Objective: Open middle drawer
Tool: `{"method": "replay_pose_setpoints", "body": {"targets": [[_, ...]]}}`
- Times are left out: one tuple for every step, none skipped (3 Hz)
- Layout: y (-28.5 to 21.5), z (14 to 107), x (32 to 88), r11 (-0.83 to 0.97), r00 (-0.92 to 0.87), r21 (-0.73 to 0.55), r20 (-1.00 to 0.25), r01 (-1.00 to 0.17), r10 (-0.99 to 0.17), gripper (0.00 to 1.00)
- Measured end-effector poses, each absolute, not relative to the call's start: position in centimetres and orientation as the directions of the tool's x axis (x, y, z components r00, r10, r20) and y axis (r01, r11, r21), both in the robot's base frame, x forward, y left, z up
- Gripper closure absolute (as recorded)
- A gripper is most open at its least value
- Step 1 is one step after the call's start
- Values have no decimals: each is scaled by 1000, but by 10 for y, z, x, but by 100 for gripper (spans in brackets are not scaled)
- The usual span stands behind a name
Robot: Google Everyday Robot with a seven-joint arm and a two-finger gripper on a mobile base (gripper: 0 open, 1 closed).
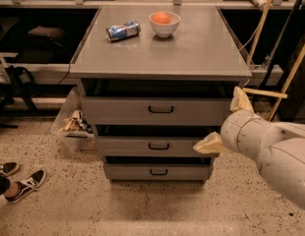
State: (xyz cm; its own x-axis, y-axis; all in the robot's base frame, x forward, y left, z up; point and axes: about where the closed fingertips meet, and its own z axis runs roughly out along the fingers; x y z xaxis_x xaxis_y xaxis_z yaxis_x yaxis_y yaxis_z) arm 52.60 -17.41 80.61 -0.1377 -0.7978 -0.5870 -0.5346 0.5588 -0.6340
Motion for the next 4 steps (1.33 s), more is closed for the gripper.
{"method": "replay_pose_setpoints", "body": {"targets": [[-175,801,530,479,-94,-684,-520,-550,-849,0],[-174,800,537,387,-42,-735,-441,-558,-897,0],[-174,800,537,382,-39,-737,-437,-558,-899,0],[-172,796,539,363,-47,-732,-414,-577,-909,0]]}}
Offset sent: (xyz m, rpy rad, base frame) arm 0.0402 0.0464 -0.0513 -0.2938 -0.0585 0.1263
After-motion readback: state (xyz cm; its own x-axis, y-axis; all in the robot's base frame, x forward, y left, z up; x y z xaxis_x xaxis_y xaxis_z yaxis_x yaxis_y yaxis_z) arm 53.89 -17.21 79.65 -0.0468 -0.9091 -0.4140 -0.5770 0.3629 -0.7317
